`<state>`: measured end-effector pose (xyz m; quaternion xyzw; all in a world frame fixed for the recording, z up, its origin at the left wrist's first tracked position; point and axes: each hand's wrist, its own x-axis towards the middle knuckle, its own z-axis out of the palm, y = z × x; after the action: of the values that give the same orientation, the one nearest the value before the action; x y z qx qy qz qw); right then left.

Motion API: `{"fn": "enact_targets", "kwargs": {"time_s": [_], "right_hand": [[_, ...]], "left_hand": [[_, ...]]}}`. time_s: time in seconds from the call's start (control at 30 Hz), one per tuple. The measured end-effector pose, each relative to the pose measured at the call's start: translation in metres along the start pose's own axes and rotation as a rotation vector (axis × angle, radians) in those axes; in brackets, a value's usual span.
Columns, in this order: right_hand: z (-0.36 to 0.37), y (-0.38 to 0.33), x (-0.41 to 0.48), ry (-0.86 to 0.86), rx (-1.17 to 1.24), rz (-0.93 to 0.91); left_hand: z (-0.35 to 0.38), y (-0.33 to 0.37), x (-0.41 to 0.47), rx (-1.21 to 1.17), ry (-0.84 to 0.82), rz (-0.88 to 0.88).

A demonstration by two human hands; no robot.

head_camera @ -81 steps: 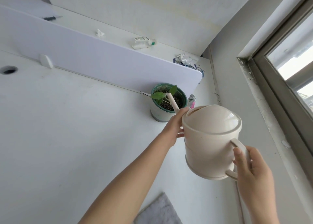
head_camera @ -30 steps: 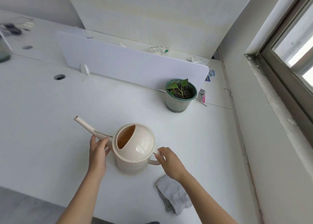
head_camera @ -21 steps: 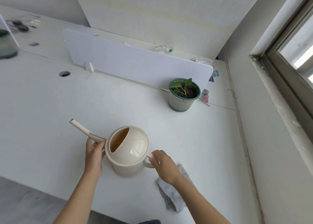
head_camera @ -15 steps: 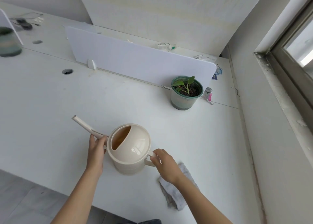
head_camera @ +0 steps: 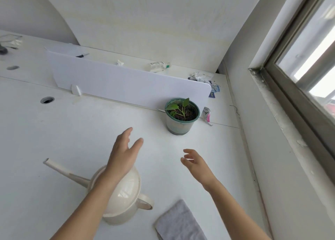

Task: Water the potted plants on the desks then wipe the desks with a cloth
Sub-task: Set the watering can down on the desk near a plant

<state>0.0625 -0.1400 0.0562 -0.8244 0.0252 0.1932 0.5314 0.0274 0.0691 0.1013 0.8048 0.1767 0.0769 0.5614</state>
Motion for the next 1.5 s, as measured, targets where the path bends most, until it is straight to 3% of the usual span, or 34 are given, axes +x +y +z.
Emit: {"fn": "enact_targets", "kwargs": {"time_s": [0.13,0.27,0.47,0.57,0.9,1.2,1.37,1.5], "right_hand": [[-0.045,0.006,0.025,0.093,0.063,0.088],[-0.073,0.007,0.055,0.151,0.107,0.133],[-0.081,-0.001,0.106,0.164,0.151,0.119],[-0.074,-0.004,0.129,0.205,0.217,0.096],[-0.043,-0.001,0.169,0.262,0.287,-0.105],[-0.048,-0.002,0.187,0.279,0.404,-0.049],[-0.067,-0.008,0.192,0.256,0.340,0.006],[-0.059,-0.005,0.179,0.324,0.352,-0.042]], "left_hand": [[0.043,0.018,0.054,0.153,-0.168,0.000],[0.082,0.030,0.102,-0.009,-0.275,-0.131],[0.117,0.013,0.144,-0.223,-0.232,-0.226],[0.126,0.000,0.161,-0.233,-0.302,-0.253],[0.154,-0.016,0.215,-0.517,-0.316,-0.279],[0.163,-0.028,0.196,-0.632,-0.330,-0.252],[0.153,-0.036,0.188,-0.581,-0.387,-0.267],[0.141,-0.027,0.211,-0.535,-0.310,-0.284]]}}
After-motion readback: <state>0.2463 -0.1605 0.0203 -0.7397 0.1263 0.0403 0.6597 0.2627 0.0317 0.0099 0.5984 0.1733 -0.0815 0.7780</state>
